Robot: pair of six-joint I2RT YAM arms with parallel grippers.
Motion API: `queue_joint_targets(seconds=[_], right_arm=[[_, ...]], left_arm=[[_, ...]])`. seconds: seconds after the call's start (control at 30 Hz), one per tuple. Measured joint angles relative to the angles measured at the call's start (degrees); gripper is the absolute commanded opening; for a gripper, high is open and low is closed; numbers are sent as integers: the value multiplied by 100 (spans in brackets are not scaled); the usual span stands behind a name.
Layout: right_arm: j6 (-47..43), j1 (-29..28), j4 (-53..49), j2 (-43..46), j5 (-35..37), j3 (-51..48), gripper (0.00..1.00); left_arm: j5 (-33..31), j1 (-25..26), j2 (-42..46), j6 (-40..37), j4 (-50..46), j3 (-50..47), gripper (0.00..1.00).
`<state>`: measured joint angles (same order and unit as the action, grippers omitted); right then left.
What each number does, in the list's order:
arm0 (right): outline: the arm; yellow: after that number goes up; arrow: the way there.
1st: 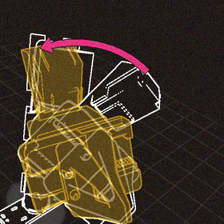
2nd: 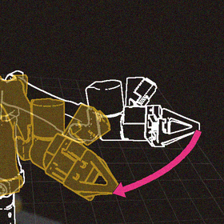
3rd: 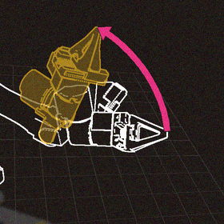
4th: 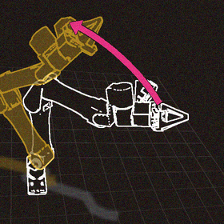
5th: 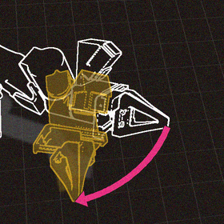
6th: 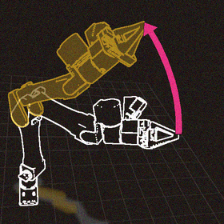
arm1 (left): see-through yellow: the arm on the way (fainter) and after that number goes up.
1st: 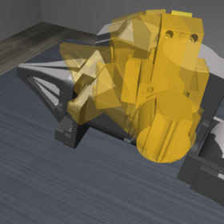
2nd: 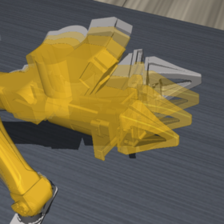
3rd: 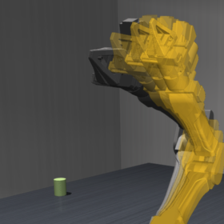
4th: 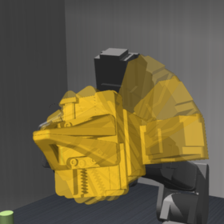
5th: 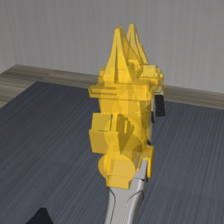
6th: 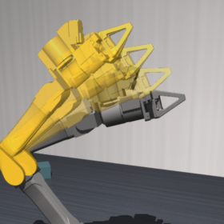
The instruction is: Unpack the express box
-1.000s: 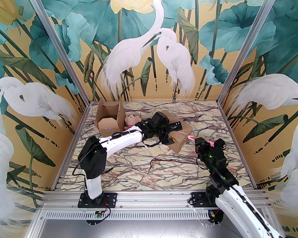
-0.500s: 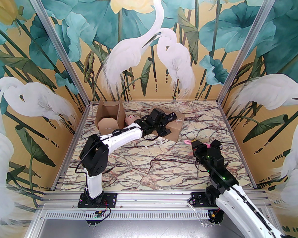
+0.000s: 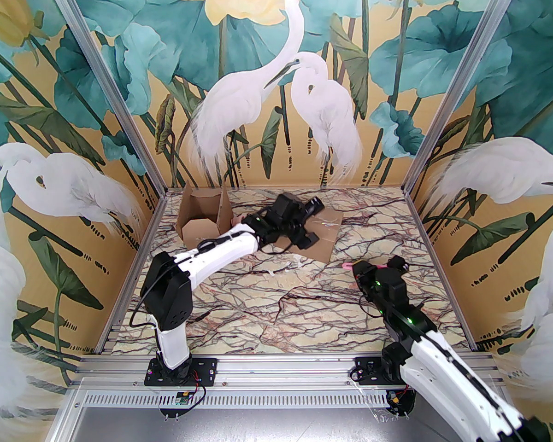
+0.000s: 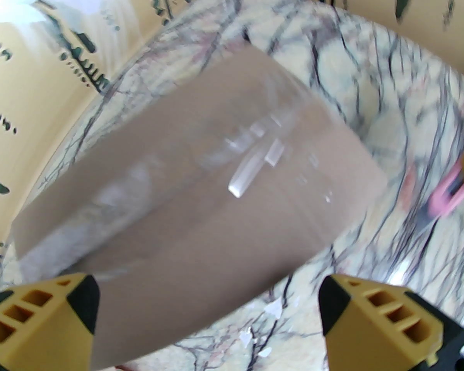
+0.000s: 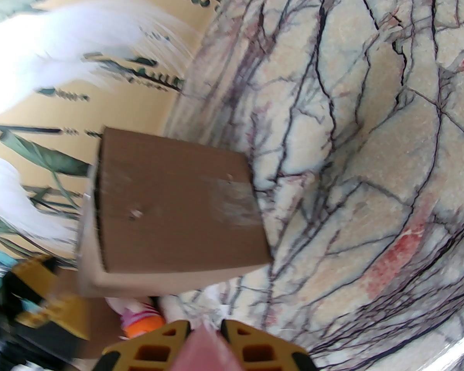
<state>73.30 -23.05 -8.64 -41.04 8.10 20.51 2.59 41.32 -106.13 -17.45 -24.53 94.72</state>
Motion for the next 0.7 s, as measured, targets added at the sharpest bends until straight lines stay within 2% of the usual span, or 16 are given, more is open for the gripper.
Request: queue_joint_targets(seconds=[0.2, 0.43, 0.7], right_arm=[[-470, -343, 509, -1084, 7, 422, 0], [-761, -525, 1128, -2201, -61, 848, 0], [-1058, -549, 1432, -2953, -76, 1281, 0]], left_arm=[[396, -789, 120, 1082, -247, 365, 99], [1073, -1626, 101, 2455, -404, 120, 99], [1937, -1622, -116, 3152, -98, -525, 98]])
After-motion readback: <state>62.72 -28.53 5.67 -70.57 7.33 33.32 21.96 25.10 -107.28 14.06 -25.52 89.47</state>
